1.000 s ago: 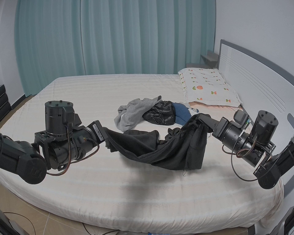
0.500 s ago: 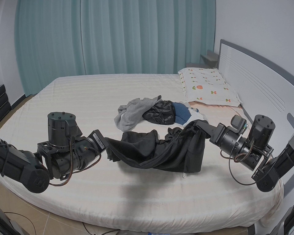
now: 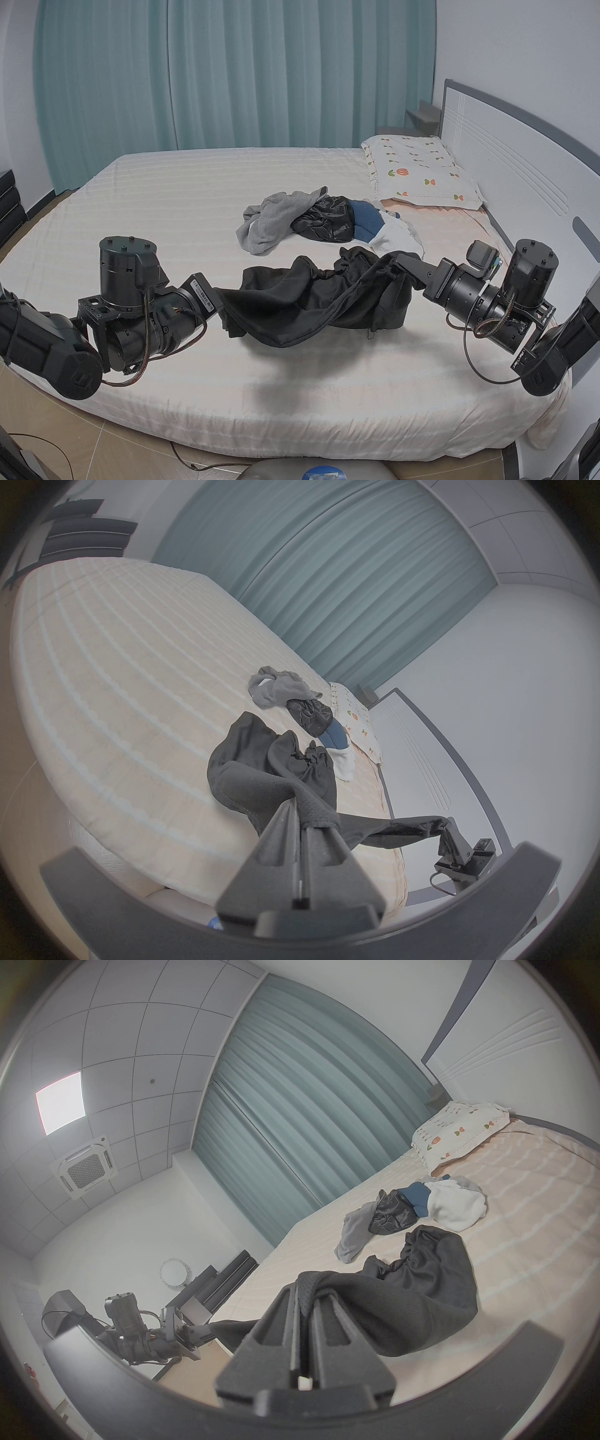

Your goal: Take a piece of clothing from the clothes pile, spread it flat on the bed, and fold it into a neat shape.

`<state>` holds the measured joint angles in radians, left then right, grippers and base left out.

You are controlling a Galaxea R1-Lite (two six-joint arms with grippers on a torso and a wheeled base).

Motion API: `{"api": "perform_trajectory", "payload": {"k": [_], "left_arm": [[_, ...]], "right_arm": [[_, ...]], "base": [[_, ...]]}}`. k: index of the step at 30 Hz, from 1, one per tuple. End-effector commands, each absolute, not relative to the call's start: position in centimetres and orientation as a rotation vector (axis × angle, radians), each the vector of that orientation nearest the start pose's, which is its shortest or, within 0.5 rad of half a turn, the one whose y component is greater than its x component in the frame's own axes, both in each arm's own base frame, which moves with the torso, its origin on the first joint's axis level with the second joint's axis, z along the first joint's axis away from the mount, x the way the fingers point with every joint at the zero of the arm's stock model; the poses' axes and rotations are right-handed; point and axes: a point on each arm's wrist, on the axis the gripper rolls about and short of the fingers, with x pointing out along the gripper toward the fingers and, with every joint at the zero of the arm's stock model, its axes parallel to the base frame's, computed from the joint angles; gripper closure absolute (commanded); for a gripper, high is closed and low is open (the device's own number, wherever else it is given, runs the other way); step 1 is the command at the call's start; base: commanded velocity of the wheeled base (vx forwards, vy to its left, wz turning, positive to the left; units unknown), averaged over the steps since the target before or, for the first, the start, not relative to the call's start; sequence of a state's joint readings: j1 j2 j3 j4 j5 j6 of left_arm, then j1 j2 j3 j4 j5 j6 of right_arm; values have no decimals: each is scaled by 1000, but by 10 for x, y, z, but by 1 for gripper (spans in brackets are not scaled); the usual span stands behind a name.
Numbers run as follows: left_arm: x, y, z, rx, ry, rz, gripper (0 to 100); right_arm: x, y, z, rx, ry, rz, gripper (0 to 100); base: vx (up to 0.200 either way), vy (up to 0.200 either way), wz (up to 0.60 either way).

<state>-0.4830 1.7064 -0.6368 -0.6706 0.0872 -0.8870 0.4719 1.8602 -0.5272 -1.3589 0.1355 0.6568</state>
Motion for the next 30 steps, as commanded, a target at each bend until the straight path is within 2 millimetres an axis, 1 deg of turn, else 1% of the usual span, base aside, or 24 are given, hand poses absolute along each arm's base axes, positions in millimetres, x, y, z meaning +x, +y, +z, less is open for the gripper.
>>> {"api": "perform_trajectory", "payload": {"k": [1,6,21,27,30], "left_arm": [[253,-131,141,-751,526,-191,100],[255,-130,145,-771,511,-194,100],[254,-128,144,-772,509,-187,100],[250,-126,150,-777,492,-197,100],[249,-125,150,-776,493,-196,100]], "right_arm": [[269,141,135,639,184,594,100],[269,143,132,637,195,593,100],[268,144,134,638,190,600,100],[269,144,134,636,188,597,100],[271,143,135,636,184,581,100]], "base": [[0,0,0],[0,0,0],[0,200,0],[0,200,0],[0,200,0]]}}
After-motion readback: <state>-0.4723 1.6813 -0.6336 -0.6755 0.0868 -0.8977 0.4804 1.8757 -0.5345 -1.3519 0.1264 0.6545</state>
